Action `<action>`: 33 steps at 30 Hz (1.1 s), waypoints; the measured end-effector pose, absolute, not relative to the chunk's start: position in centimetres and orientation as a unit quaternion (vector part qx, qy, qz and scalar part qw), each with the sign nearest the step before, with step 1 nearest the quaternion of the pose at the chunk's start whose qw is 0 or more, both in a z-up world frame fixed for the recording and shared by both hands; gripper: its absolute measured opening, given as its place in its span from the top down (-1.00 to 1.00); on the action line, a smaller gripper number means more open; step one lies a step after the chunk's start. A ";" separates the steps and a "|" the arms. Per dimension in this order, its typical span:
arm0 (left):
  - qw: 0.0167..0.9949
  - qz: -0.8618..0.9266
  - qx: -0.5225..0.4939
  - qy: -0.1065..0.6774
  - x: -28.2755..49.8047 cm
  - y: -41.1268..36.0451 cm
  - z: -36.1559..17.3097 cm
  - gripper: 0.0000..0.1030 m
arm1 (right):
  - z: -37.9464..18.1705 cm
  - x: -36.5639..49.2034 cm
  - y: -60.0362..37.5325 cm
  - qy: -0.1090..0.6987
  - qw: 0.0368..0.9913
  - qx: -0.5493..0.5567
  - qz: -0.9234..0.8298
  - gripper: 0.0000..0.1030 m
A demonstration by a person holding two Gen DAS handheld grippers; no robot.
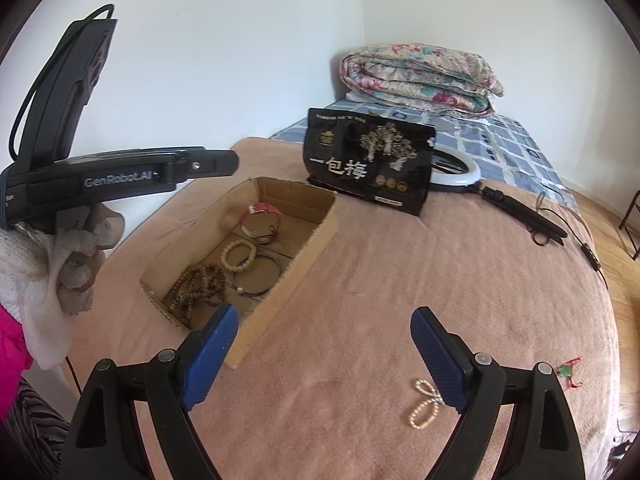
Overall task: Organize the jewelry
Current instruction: 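Move left gripper to the pearl necklace while right gripper moves to the green jade pendant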
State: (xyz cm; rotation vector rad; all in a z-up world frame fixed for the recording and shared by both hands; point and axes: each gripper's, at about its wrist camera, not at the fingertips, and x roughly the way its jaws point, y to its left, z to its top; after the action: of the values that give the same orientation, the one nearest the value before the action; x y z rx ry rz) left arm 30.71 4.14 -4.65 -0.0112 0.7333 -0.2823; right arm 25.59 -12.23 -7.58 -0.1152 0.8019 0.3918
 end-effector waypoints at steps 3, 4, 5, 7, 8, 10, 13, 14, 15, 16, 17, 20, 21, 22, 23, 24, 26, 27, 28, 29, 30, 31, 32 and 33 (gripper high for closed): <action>0.922 -0.145 0.000 0.359 30.5 2.9 -4.7 0.08 | -7.6 25.2 -13.7 0.390 0.902 -0.056 0.177 -0.79; 0.921 -0.147 0.003 0.360 30.4 2.5 -4.8 0.08 | -7.6 25.1 -14.2 0.389 0.903 -0.056 0.172 -0.81; 0.921 -0.149 0.007 0.359 30.3 2.0 -4.8 0.08 | -7.6 25.0 -14.6 0.389 0.904 -0.057 0.168 -0.83; 0.920 -0.155 0.011 0.359 30.2 1.0 -4.9 0.08 | -7.7 24.8 -15.7 0.390 0.905 -0.058 0.157 -0.88; 0.919 -0.158 0.011 0.360 30.2 0.7 -5.0 0.08 | -7.7 24.7 -16.3 0.391 0.906 -0.058 0.151 -0.94; 0.917 -0.163 0.010 0.364 30.1 -0.3 -5.2 0.08 | -7.9 24.6 -17.5 0.391 0.908 -0.060 0.136 -1.00; 0.913 -0.171 0.008 0.370 29.9 -1.6 -5.6 0.08 | -8.0 24.5 -19.1 0.395 0.909 -0.061 0.119 -1.00; 0.912 -0.173 0.007 0.371 29.8 -2.0 -5.7 0.08 | -8.1 24.5 -19.7 0.397 0.908 -0.059 0.116 -1.00; 0.910 -0.175 0.006 0.375 29.8 -2.5 -6.0 0.08 | -8.2 24.5 -20.3 0.399 0.908 -0.056 0.111 -1.00; 0.909 -0.176 0.005 0.378 29.8 -2.9 -6.2 0.08 | -8.2 24.5 -21.0 0.401 0.909 -0.053 0.106 -1.00; 0.907 -0.178 0.004 0.382 29.7 -3.2 -6.4 0.08 | -8.2 24.4 -21.6 0.402 0.909 -0.049 0.101 -1.00; 0.901 -0.185 -0.001 0.393 29.6 -4.4 -7.3 0.08 | -8.2 24.4 -23.7 0.403 0.911 -0.039 0.085 -1.00; 0.898 -0.187 -0.001 0.397 29.5 -4.9 -7.6 0.08 | -8.1 24.4 -24.4 0.402 0.911 -0.036 0.079 -1.00; 0.897 -0.189 -0.001 0.399 29.5 -5.3 -7.9 0.08 | -8.1 24.4 -25.0 0.401 0.912 -0.034 0.074 -0.99; 0.896 -0.191 -0.003 0.401 29.4 -5.7 -8.1 0.08 | -8.0 24.5 -25.9 0.400 0.914 -0.029 0.066 -1.00; 0.894 -0.194 -0.005 0.403 29.3 -6.0 -8.2 0.08 | -8.0 24.5 -26.6 0.399 0.915 -0.024 0.060 -1.00; 0.890 -0.202 -0.010 0.409 29.2 -6.8 -8.6 0.08 | -7.9 24.6 -28.3 0.398 0.916 -0.009 0.049 -0.99; 0.888 -0.206 -0.011 0.412 29.2 -7.1 -8.9 0.08 | -7.8 24.7 -29.2 0.397 0.917 0.000 0.044 -0.99; 0.886 -0.208 -0.009 0.414 29.0 -7.6 -9.1 0.08 | -7.8 24.7 -30.0 0.396 0.917 0.009 0.037 -1.00; 0.884 -0.212 -0.008 0.416 28.9 -8.1 -9.4 0.08 | -7.7 24.8 -31.1 0.396 0.918 0.019 0.030 -1.00; 0.882 -0.215 -0.007 0.419 28.9 -8.5 -9.7 0.08 | -7.7 24.7 -32.0 0.394 0.919 0.027 0.022 -1.00; 0.880 -0.218 -0.005 0.423 28.9 -9.0 -10.0 0.08 | -7.7 24.7 -33.0 0.391 0.920 0.035 0.013 -1.00; 0.877 -0.222 -0.004 0.426 28.8 -9.4 -10.4 0.08 | -7.8 24.7 -34.1 0.389 0.920 0.044 0.003 -1.00; 0.874 -0.225 -0.001 0.430 28.8 -9.9 -10.8 0.08 | -7.9 24.7 -35.1 0.387 0.921 0.052 -0.006 -1.00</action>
State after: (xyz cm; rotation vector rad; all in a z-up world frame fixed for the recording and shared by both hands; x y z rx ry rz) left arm 28.76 -9.91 -10.75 -0.0029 0.8980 -0.4704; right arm 24.69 -35.14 -7.88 0.1063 0.7957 -0.0133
